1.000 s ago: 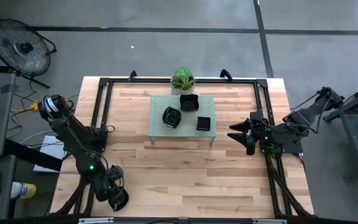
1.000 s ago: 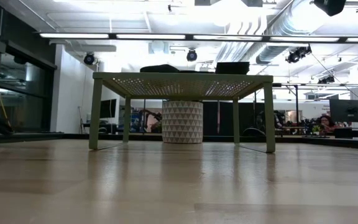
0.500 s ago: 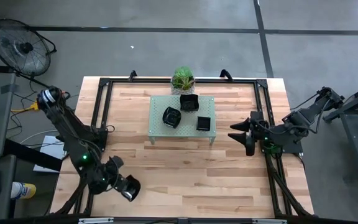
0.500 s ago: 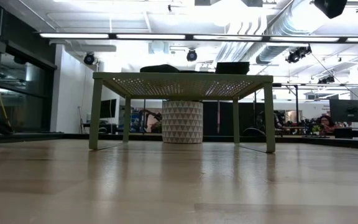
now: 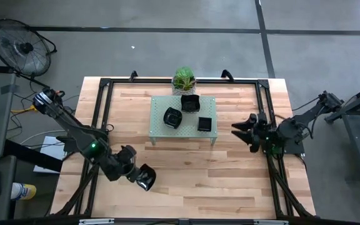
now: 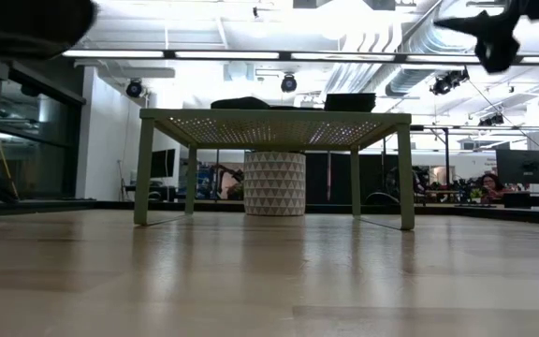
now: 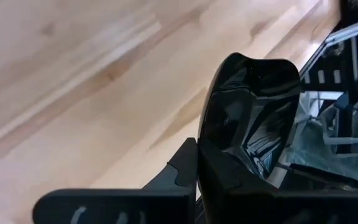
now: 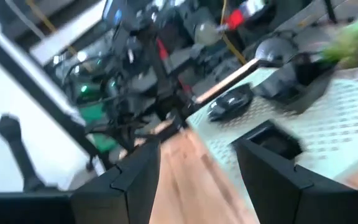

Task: Pick & Place Mini shaped plates
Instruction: Stack the black leaf plate on the other black leaf plate on the shelf

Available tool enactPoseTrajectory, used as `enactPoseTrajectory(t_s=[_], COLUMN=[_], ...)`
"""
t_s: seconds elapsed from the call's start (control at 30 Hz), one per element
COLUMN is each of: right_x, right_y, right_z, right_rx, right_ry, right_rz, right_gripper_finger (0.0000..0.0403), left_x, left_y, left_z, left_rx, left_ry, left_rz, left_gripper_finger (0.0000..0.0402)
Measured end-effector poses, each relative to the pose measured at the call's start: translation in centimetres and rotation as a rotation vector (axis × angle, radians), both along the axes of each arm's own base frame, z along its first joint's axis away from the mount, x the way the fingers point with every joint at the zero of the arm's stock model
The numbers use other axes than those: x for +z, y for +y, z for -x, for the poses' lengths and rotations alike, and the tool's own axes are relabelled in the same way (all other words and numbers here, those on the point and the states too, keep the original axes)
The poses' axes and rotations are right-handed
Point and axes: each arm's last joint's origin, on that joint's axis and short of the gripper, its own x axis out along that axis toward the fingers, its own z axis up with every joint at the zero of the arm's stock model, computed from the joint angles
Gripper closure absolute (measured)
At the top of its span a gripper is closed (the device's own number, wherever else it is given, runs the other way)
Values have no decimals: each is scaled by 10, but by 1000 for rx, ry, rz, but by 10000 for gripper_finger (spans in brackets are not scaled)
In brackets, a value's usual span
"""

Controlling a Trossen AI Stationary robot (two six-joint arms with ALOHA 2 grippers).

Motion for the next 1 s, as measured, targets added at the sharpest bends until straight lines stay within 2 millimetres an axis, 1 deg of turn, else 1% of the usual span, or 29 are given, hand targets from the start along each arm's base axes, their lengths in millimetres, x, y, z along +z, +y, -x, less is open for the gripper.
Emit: enactPoseTrajectory(t_s=[0.1,0.27,0.37,0.43,0.53,0.6,0.7,0.8,0.87,0.9,1.0], right_x=[-8,-7,-13,-20,-34,-38,-50,-59,-70,-73,-74], right_y=[-14,-36,-45,-49,-52,-54,-58,-63,-66,-68,-71], right_z=[11,33,43,46,39,35,28,25,23,22,23], right_rx=[-42,-89,-114,-123,-118,-106,-48,-18,-13,-14,-6], right_ry=[-56,-178,-202,-208,-163,-173,-177,-191,-159,-149,-155], right_rz=[-8,17,30,25,21,7,4,-1,-5,1,29], right_gripper_finger=[194,194,194,194,194,194,194,194,194,194,194], left_x=[6,22,31,37,50,61,75,91,101,103,110], left_y=[8,25,35,43,55,64,81,96,106,110,120], left_z=[0,8,11,11,3,-5,-15,-22,-28,-30,-41], left_rx=[19,81,123,145,178,186,213,252,276,281,300], left_ry=[-13,-84,-129,-147,-161,-188,-206,-245,-265,-257,-236], left_rz=[1,21,28,21,-13,-31,-62,-84,-102,-115,-128], left_gripper_finger=[401,401,401,401,401,401,401,401,401,401,401])
